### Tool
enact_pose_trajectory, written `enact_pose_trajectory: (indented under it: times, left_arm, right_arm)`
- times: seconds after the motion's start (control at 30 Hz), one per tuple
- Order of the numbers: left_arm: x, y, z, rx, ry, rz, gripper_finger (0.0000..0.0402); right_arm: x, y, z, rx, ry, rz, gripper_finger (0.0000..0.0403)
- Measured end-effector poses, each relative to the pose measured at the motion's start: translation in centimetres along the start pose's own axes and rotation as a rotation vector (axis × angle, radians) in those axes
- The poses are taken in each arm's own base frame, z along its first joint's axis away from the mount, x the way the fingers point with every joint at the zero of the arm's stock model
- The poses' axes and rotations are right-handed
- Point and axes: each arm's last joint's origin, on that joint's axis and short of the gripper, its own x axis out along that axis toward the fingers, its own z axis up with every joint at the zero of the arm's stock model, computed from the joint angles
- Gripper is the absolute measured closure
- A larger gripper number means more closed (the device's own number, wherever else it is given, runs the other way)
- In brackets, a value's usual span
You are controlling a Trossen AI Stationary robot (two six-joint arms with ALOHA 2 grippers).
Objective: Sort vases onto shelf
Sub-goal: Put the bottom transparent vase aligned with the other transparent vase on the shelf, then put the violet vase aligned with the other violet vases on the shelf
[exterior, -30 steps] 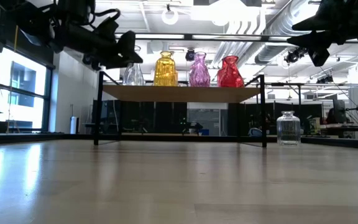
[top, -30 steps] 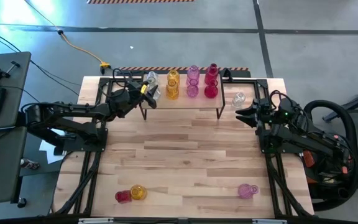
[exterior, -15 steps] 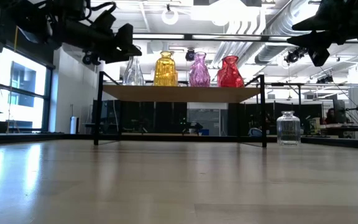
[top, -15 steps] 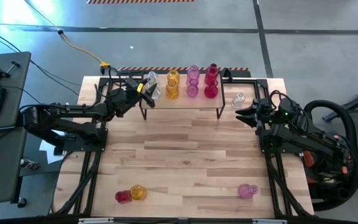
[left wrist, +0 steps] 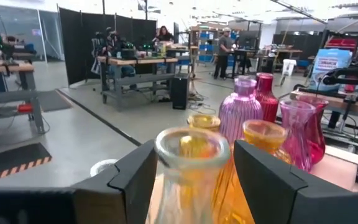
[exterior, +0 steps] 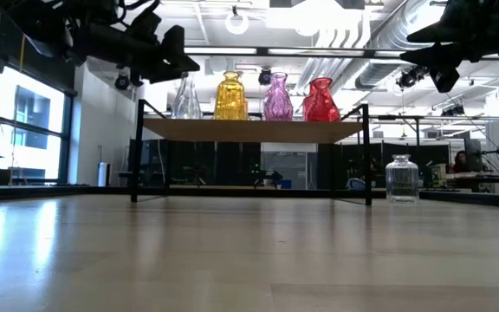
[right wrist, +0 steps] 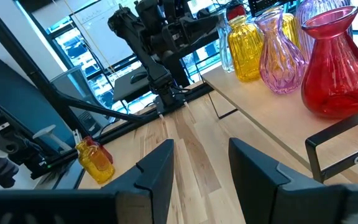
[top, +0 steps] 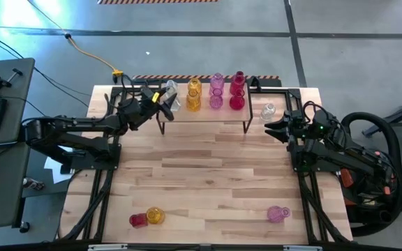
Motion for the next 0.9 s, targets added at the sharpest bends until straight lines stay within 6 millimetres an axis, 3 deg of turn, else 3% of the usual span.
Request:
enact_pose_trajectory:
  times: [0.4, 0.9]
  left_arm:
    - [0.2, -0.1, 1.0, 0.018, -0.023, 0.011, 0.0199]
    - [-2.3, 0.8, 4.5, 0.055, -0.175, -0.001, 0.0199]
  right_arm:
    - [0.0, 0.0, 0.0, 0.000, 0.000, 0.000, 0.0268]
    - [0.0, 0.0, 0.0, 0.000, 0.000, 0.000, 0.0268]
